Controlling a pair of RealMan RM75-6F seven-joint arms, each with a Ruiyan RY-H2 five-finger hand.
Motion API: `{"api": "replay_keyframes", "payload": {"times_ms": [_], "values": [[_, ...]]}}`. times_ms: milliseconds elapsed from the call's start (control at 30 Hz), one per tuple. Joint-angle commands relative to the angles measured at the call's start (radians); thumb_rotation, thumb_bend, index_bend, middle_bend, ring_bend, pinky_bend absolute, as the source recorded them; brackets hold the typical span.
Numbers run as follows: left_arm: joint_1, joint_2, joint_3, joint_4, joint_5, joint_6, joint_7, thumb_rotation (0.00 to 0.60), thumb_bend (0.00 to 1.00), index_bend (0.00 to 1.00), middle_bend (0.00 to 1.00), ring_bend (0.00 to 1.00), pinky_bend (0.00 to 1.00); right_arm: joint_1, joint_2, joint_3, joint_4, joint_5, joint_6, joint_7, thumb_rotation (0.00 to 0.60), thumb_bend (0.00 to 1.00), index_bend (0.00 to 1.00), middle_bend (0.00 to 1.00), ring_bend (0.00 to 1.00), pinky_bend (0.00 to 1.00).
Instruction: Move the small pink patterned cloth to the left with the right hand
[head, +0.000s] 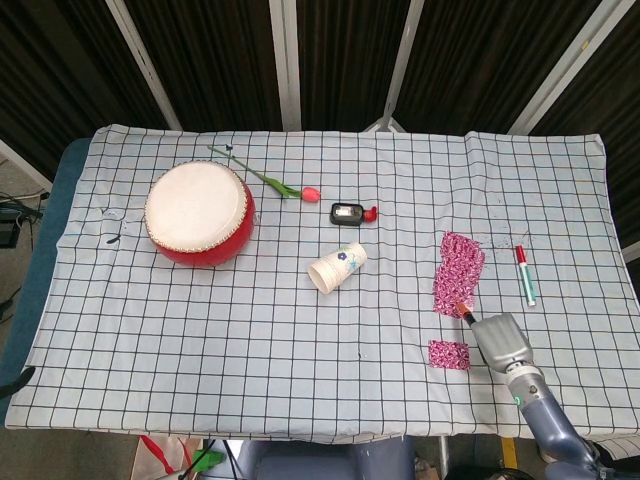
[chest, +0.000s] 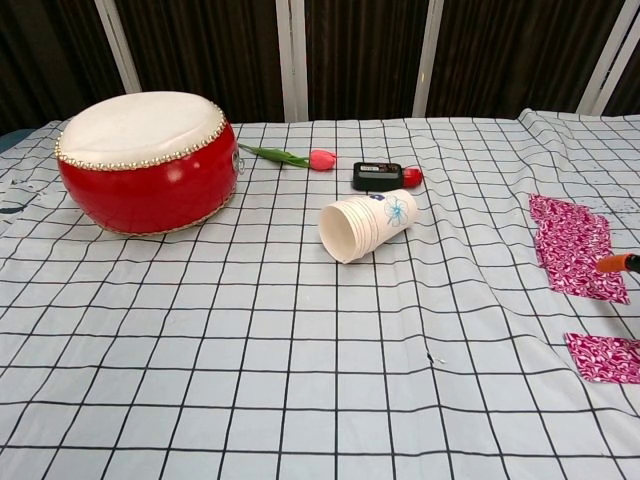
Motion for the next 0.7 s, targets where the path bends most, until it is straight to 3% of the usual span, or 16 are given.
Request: {"api": "replay_keyframes", "payload": {"times_ms": [33,700], "values": [[0.000,-0.001,0.000,0.000,-0.001,0.000,0.002,0.600,0.25,0.15,0.03,0.00,0.02,0.018,-0.011,0.004,0.019,0.028,-0.017,-0.007,0.600,0.70,0.08,0.85,0.82,0.62],[-0.006,-0.005,-0.004,0.001,-0.014,-0.010,0.014,0.600,0.25,0.15,0.03,0.00,0.02,0.070,-0.063,-0.031,0.047,0.081,-0.025,-0.032,0.600,0.70,0.10,0.85,0.82,0.62]]}}
